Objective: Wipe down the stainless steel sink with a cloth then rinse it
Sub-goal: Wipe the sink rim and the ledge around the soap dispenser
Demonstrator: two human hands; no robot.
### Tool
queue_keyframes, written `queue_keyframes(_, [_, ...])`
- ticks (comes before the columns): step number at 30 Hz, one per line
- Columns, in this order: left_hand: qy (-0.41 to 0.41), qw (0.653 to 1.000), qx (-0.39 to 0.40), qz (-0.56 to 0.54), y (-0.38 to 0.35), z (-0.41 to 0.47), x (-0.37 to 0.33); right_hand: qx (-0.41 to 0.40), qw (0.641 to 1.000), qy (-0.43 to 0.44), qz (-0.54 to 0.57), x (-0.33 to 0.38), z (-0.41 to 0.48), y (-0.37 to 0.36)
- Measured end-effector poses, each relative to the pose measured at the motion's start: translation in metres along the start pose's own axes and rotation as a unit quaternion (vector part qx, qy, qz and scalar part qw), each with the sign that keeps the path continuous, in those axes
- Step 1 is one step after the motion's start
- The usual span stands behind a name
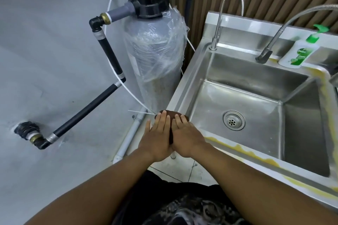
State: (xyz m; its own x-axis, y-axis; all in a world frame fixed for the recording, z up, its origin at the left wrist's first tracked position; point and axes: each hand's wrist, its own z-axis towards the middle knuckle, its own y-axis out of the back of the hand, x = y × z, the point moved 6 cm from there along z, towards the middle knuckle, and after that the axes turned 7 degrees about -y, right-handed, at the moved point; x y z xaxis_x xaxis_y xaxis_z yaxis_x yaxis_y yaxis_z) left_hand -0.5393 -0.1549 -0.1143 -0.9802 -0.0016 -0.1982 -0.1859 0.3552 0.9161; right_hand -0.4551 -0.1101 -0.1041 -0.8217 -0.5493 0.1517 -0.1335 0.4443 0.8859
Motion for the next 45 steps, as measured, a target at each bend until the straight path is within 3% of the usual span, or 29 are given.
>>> queue_keyframes(4, [0.013,1.0,-0.019,0.002,-0.011,-0.015,-0.025,-0.009,1.0,0.022,-0.011,-0.014,-0.024,0.004])
queue_keyframes(10, [-0.037,0.999,0.014,0.021,-0.02,-0.006,-0.07,-0.008,0.998,-0.041,-0.051,-0.037,-0.053,0.005])
queue_keyframes(20, [-0.073,0.992,0.049,0.094,0.008,0.024,-0.017,0.076,0.992,-0.076,0.064,-0.02,0.0,-0.004])
queue_keyframes(25, [-0.157,0.979,0.053,0.12,0.009,0.031,-0.006,0.024,0.996,-0.08,0.03,-0.021,-0.013,0.001])
queue_keyframes(30, [-0.218,0.964,0.077,0.127,0.017,0.043,0.001,0.036,0.981,-0.106,0.155,-0.022,0.002,0.019])
queue_keyframes(33, [-0.242,0.956,0.098,0.137,0.024,0.062,0.004,0.094,0.939,-0.137,0.301,-0.029,0.012,0.029])
queue_keyframes(36, [-0.27,0.944,0.121,0.148,0.032,0.081,0.006,0.129,0.872,-0.154,0.446,-0.04,0.022,0.038])
queue_keyframes(40, [-0.3,0.933,0.127,0.152,0.051,0.115,0.009,0.092,0.801,-0.2,0.557,-0.063,0.038,0.045])
queue_keyframes(43, [-0.323,0.923,0.097,0.182,0.067,0.133,0.01,0.075,0.728,-0.244,0.636,-0.083,0.049,0.04])
queue_keyframes(45, [-0.312,0.924,0.088,0.201,0.073,0.136,0.013,0.077,0.713,-0.251,0.651,-0.09,0.054,0.036])
